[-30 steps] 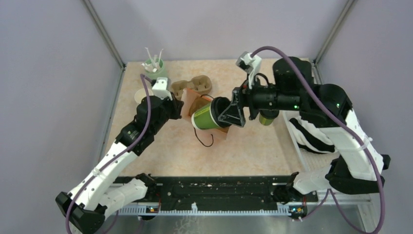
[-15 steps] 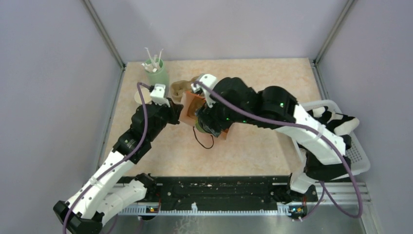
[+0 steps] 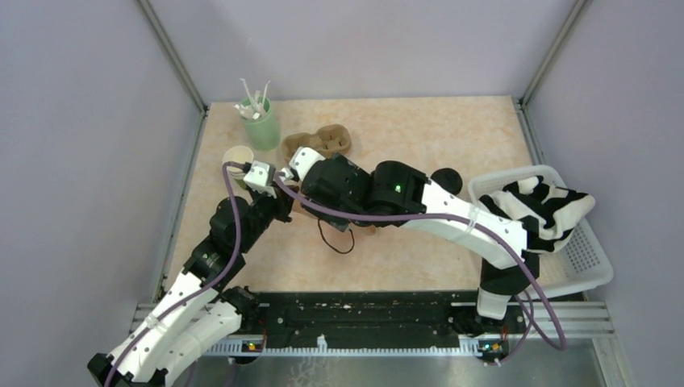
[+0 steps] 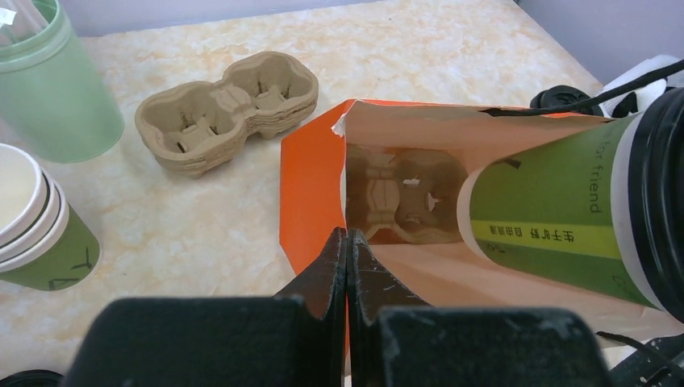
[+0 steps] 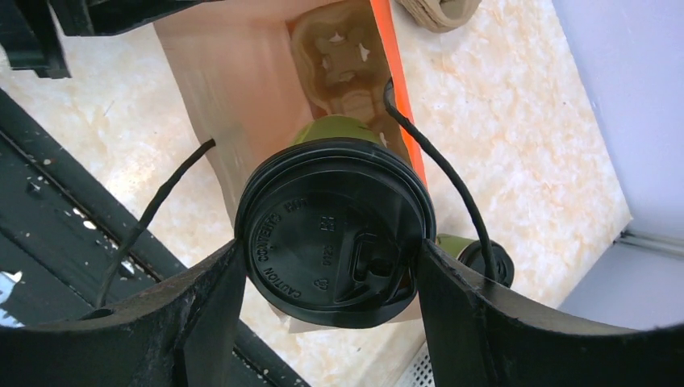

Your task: Pack the takeout coffee

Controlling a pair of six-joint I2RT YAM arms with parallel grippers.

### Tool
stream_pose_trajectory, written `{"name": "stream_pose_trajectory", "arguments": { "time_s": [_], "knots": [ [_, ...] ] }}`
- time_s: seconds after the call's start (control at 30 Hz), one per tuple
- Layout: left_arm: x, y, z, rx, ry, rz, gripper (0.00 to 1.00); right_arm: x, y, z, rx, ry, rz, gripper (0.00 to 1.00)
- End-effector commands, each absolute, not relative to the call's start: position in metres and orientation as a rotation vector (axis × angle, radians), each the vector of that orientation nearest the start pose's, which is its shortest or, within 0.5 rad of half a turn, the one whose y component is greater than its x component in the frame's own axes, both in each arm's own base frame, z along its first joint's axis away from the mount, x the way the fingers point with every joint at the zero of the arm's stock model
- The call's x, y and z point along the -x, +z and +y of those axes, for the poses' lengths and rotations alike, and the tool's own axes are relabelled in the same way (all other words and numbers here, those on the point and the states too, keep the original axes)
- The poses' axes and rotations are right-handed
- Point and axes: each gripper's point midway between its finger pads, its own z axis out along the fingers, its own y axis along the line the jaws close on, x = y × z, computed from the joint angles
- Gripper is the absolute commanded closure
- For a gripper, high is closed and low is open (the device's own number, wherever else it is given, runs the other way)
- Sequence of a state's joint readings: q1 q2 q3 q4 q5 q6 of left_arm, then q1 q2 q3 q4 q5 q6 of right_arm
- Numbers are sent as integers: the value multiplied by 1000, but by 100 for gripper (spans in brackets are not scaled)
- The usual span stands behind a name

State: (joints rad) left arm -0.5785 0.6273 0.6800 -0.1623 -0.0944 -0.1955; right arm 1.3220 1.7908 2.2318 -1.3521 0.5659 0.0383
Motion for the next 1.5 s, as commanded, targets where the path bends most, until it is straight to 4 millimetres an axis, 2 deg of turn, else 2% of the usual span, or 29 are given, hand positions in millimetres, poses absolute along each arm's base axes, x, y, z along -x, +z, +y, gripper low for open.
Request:
{"name": "stream_pose_trajectory", "arguments": {
  "time_s": [0.0,0.13,0.47,0.7,1.1,1.33,1.47],
  "knots": [
    [-247,288,-148,-222,-519,1583,100,-181,314,351,1193,-88,1945,39],
    [-242,278,-147,-194,-550,1580,100,-175,285,361,1235,-142,1922,39],
    [-235,263,-138,-180,-530,1601,100,-174,243,366,1357,-172,1856,37],
    [-226,241,-141,-196,-562,1646,100,-192,236,359,1348,-292,1812,36],
    [-223,232,-134,-130,-565,1682,100,-212,241,343,1445,-255,1674,40],
    [-221,230,-134,-86,-590,1714,100,-223,235,339,1504,-213,1628,40],
    [-222,232,-134,-85,-592,1709,100,-223,226,340,1560,-197,1606,40]
  ]
}}
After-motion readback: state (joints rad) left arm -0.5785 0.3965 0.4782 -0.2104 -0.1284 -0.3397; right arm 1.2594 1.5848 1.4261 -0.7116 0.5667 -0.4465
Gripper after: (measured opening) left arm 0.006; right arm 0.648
